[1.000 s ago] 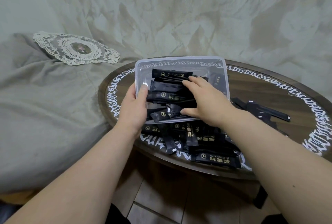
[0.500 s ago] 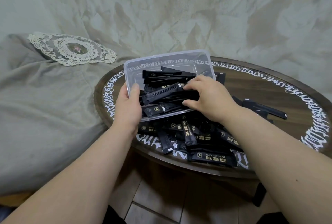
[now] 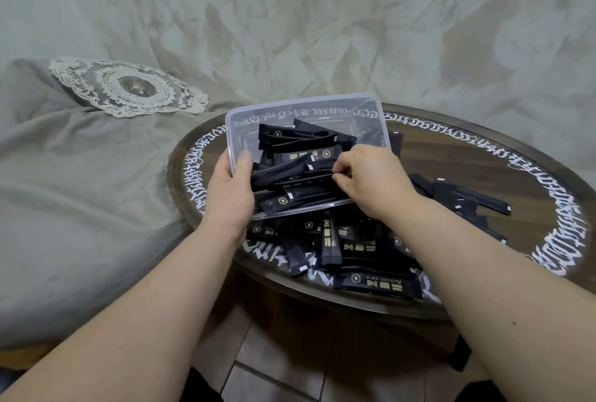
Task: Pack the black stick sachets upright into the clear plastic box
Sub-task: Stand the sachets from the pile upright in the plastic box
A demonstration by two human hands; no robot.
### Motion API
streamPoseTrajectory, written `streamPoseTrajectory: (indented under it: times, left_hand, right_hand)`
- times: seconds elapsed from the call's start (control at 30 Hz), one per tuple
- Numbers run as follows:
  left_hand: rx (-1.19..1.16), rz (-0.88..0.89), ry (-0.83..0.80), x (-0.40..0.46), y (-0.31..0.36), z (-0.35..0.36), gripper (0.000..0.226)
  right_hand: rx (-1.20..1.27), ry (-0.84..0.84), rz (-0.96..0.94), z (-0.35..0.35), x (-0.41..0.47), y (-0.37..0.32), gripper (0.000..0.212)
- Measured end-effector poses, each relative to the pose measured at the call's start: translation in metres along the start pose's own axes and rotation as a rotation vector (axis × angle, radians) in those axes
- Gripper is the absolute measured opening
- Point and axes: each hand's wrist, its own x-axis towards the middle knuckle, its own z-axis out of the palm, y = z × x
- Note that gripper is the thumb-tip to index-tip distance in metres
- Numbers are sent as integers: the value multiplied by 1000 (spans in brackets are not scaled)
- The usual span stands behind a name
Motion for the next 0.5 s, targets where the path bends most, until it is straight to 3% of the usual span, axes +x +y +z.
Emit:
streamPoseTrajectory:
  times: [0.17, 0.3, 0.4, 0.5]
  left_hand:
    - [1, 38, 2, 0, 2, 1, 19]
    - [9, 37, -25, 3, -2, 0, 17]
    - [41, 52, -75, 1, -1, -1, 23]
    - [54, 38, -110, -1, 1, -2, 25]
  right_hand:
    - [-28, -59, -57, -4, 1, 5, 30]
    - [10, -53, -124, -6, 1, 2, 75]
    - [-4, -148, -114, -4, 3, 4, 108]
    - [-44, -206, -76, 1, 6, 5, 117]
